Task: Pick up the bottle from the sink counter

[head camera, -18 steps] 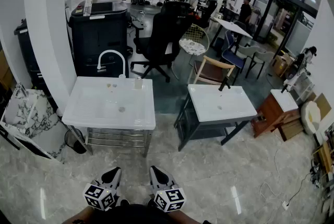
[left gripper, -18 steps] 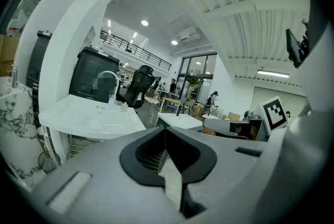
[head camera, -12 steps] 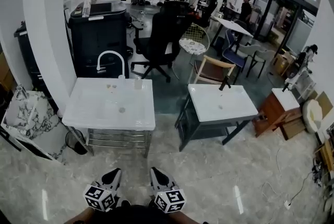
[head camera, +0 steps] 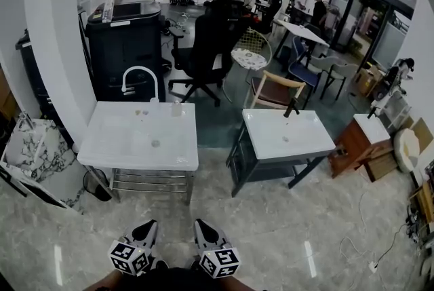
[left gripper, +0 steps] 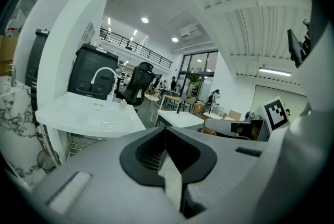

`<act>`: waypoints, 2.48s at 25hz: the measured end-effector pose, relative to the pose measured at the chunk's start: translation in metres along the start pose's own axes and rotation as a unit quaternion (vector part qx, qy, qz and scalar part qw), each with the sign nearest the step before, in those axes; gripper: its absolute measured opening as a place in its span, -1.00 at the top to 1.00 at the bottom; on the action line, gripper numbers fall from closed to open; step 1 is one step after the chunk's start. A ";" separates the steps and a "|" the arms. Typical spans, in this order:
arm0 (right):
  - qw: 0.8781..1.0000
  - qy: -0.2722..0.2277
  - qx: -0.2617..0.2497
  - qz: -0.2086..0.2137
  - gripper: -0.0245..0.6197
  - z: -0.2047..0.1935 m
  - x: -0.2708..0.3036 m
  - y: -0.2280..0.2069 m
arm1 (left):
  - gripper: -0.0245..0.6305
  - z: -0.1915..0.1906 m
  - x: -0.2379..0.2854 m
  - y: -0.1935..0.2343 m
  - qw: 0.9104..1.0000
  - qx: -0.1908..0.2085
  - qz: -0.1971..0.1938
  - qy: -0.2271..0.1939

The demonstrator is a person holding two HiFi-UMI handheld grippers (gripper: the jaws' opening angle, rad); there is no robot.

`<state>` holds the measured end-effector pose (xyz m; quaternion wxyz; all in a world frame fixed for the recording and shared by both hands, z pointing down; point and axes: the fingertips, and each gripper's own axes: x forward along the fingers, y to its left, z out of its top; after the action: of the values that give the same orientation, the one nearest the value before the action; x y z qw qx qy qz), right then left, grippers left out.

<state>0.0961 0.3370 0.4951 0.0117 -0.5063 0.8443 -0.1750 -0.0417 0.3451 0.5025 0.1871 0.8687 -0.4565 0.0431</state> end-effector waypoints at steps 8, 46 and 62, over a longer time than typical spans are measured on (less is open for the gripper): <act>1.000 0.000 0.000 0.014 0.90 0.005 -0.004 -0.025 | 0.92 -0.003 0.024 -0.022 1.000 -0.002 0.007 0.009; 1.000 0.018 0.011 0.001 0.90 0.033 0.114 -0.110 | 0.92 0.037 0.150 0.042 1.000 -0.015 0.008 0.011; 0.998 0.043 0.003 -0.044 0.90 0.044 0.241 -0.092 | 0.92 0.079 0.199 0.173 0.999 -0.037 -0.030 0.018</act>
<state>0.0652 0.0782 0.5198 -0.0309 -0.5344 0.8206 -0.2001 -0.0739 0.0730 0.5277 0.2279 0.8739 -0.4278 0.0359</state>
